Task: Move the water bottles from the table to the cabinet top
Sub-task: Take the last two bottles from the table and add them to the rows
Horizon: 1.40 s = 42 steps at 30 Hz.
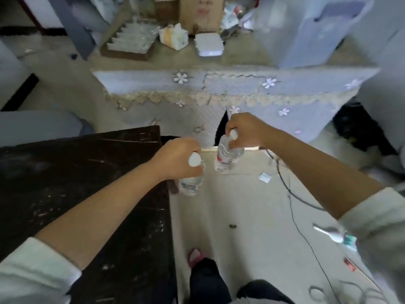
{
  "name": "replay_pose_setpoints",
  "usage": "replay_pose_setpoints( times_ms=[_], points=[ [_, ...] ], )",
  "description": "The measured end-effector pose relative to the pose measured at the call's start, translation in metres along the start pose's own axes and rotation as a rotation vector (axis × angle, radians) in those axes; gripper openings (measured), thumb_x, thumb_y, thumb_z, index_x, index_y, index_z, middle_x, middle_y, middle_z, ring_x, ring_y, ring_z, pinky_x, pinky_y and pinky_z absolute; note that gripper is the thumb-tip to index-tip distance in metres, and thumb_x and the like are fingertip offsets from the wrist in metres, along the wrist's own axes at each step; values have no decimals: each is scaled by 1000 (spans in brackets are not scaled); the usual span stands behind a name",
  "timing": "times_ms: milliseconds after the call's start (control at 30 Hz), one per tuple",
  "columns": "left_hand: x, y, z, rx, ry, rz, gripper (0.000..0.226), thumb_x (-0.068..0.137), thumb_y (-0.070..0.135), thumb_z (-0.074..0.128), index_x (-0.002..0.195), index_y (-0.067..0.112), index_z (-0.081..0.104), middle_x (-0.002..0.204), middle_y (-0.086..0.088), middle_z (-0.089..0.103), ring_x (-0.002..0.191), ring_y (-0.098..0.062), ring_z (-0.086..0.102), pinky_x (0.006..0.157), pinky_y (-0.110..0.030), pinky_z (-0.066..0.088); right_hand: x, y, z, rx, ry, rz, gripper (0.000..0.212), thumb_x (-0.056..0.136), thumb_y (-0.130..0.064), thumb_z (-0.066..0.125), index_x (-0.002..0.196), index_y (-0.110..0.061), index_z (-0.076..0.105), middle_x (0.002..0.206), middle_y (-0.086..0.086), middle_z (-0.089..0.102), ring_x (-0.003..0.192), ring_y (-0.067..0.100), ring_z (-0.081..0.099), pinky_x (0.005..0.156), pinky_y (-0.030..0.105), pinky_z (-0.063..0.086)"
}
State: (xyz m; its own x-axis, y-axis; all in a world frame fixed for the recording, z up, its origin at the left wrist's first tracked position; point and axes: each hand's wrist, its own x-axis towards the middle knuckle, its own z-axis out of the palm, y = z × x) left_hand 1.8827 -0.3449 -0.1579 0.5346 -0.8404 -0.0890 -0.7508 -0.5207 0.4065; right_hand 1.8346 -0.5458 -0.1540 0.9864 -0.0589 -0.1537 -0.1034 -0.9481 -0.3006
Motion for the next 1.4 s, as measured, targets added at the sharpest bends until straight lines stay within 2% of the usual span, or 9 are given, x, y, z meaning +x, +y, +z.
replay_pose_setpoints(
  times_ms=[67, 233, 400, 500, 567, 700, 867, 967, 1400],
  points=[
    [21, 35, 15, -13, -34, 75, 34, 73, 29, 73, 90, 0, 66, 95, -13, 64, 92, -27, 58, 75, -28, 38, -41, 35, -5, 6, 21, 97, 32, 74, -18, 73, 103, -5, 67, 78, -3, 47, 90, 22, 48, 76, 23, 31],
    [65, 142, 65, -55, -100, 263, 61, 47, 60, 38, 79, 14, 62, 77, 5, 50, 78, -15, 48, 69, -22, 31, -169, 113, -13, 21, 125, 332, 30, 75, -17, 70, 103, -7, 66, 97, 7, 52, 95, 22, 50, 75, 23, 31],
    [84, 274, 121, -33, -213, 399, 42, 55, 48, 54, 81, 15, 60, 78, 8, 49, 84, -15, 51, 71, -23, 38, -309, 168, -13, 18, 166, 625, 33, 77, -21, 69, 107, -9, 64, 116, 11, 58, 110, 25, 52, 86, 29, 40],
    [82, 347, 157, -34, -270, 523, 20, 74, 29, 69, 78, 18, 54, 71, 9, 45, 80, -12, 48, 68, -9, 37, -388, 190, -13, 10, 157, 793, 35, 77, -26, 69, 108, -11, 64, 118, 10, 58, 111, 25, 53, 93, 34, 44],
    [78, 393, 180, -50, -318, 596, 14, 74, 20, 69, 80, 12, 60, 74, 5, 49, 79, -13, 47, 76, -22, 41, -441, 201, -12, 21, 186, 928, 36, 78, -28, 69, 110, -12, 64, 118, 10, 59, 111, 26, 54, 91, 33, 44],
    [72, 481, 212, -108, -450, 723, 29, 69, 11, 71, 56, 19, 46, 64, 4, 47, 73, -18, 47, 59, -24, 33, -533, 209, -6, 83, 260, 1211, 36, 79, -27, 67, 111, -10, 64, 116, 11, 61, 109, 28, 55, 87, 31, 46],
    [54, 593, 255, 21, -584, 988, 18, 75, 23, 73, 83, 12, 62, 98, -9, 66, 95, -24, 60, 78, -31, 47, -640, 208, 12, 231, 408, 1582, 32, 78, -24, 67, 104, -6, 65, 111, 12, 65, 99, 27, 59, 77, 30, 49],
    [44, 644, 277, 47, -649, 1118, 30, 77, 23, 72, 97, 3, 66, 105, -12, 66, 90, -24, 58, 72, -28, 43, -687, 203, 20, 291, 470, 1769, 30, 78, -23, 68, 102, -5, 66, 107, 13, 66, 92, 25, 57, 66, 25, 43],
    [-45, 813, 359, 70, -872, 1486, 22, 73, 21, 73, 67, 15, 53, 71, 0, 53, 74, -19, 49, 51, -18, 33, -836, 131, 66, 371, 664, 2342, 33, 78, -25, 67, 104, -5, 67, 112, 15, 65, 105, 31, 58, 70, 26, 39]
  ],
)
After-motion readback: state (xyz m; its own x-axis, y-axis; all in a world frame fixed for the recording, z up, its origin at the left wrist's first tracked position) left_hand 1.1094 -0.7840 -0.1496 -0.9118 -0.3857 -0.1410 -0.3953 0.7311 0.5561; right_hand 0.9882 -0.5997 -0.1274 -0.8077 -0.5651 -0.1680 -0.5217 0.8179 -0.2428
